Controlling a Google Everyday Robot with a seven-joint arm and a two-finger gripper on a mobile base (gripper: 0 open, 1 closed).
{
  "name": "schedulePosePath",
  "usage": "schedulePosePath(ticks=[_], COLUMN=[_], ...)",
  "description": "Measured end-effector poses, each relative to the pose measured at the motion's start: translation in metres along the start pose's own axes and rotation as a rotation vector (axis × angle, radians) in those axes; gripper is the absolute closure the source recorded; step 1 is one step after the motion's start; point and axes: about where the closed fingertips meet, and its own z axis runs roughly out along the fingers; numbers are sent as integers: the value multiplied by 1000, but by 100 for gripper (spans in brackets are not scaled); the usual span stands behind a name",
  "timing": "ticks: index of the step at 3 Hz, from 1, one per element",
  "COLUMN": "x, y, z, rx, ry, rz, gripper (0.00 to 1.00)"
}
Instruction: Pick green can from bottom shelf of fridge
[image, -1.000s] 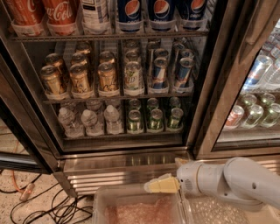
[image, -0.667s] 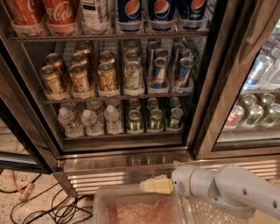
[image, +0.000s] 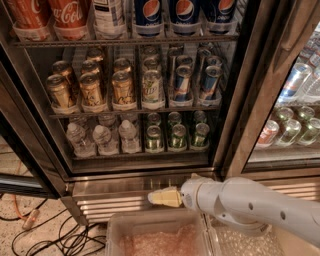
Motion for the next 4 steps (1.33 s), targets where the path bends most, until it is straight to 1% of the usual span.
schedulePosePath(ticks=[1,2,3,4], x=[-4,9,31,31], y=[0,1,-15,-29], z=[12,22,42,62], rx=[-4,5,39,91], ry=[23,-12,-25,-94], rz=[-29,-6,74,114], gripper=[0,0,0,0])
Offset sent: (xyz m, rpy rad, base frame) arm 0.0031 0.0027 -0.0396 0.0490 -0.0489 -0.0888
